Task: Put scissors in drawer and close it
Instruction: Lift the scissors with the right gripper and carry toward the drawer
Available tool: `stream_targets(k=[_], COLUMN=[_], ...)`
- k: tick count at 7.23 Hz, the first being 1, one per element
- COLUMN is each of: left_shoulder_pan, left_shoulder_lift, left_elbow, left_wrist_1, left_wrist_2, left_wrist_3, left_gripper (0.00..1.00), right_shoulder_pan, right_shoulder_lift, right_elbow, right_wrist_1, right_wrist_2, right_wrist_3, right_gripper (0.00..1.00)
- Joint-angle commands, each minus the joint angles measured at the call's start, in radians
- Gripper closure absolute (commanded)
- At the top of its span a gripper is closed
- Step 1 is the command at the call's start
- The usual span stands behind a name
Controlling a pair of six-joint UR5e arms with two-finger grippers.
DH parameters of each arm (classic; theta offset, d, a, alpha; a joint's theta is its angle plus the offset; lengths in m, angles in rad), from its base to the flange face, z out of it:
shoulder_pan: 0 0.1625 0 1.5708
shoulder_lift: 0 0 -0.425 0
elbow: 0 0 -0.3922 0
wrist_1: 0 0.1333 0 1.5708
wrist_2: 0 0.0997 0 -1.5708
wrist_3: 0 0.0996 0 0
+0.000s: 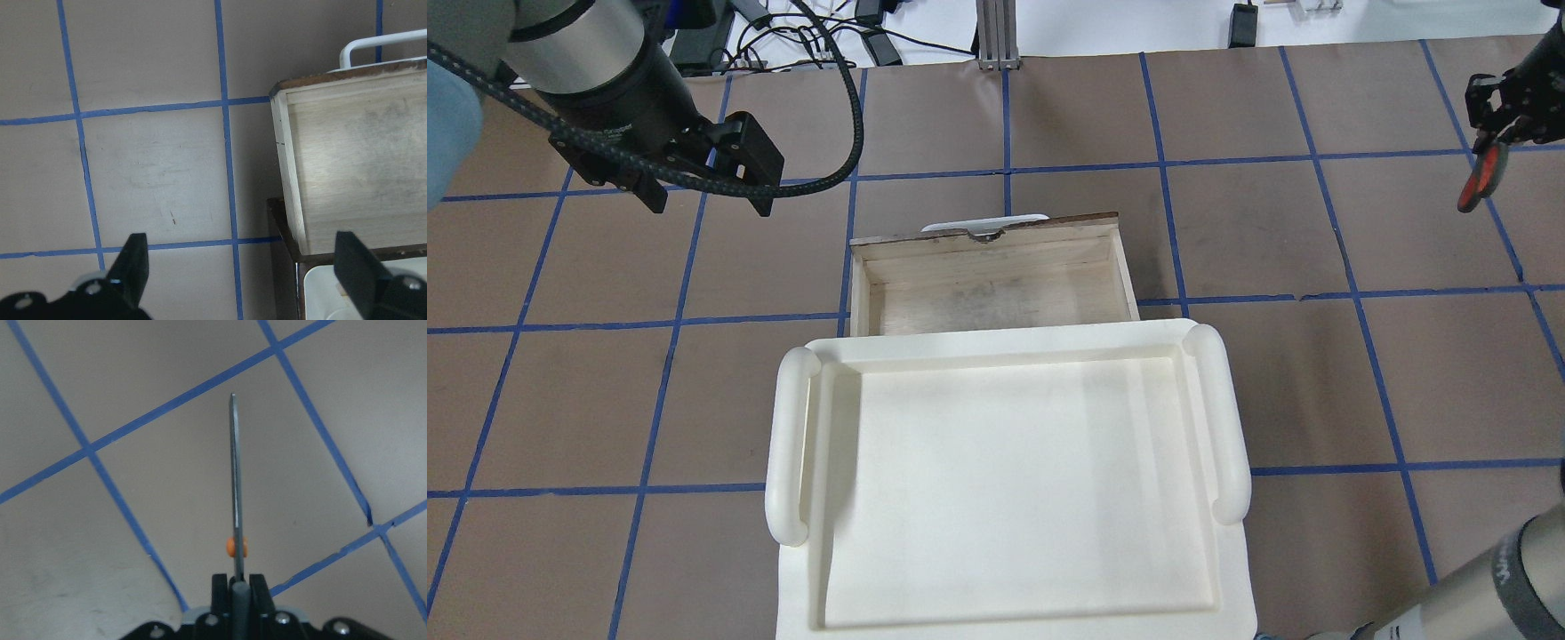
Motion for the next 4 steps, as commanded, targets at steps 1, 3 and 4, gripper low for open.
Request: stream_targets(k=[1,3,4], left_shoulder_pan=[0.000,0.000,0.000], left_shoulder_lift=[-0.002,0.000,0.000], left_elbow=[0.000,0.000,0.000], left_wrist_1=[0.000,0.000,0.000], left_wrist_2=[0.000,0.000,0.000], left_wrist_3=[0.000,0.000,0.000], left_gripper=[0.00,0.00,0.00], right_shoulder_pan=[0.170,0.329,0.383], right_shoulder_lift=[-0.063,-0.077,-0.079], right_elbow=[-0.016,-0.016,-0.018], right_wrist_1=[0.101,0.123,0.135], right_wrist_2=[-0.041,-0.045,-0.052], right_wrist_3=[0.256,0.498,0.580], right_gripper=[0.83,0.84,0.86])
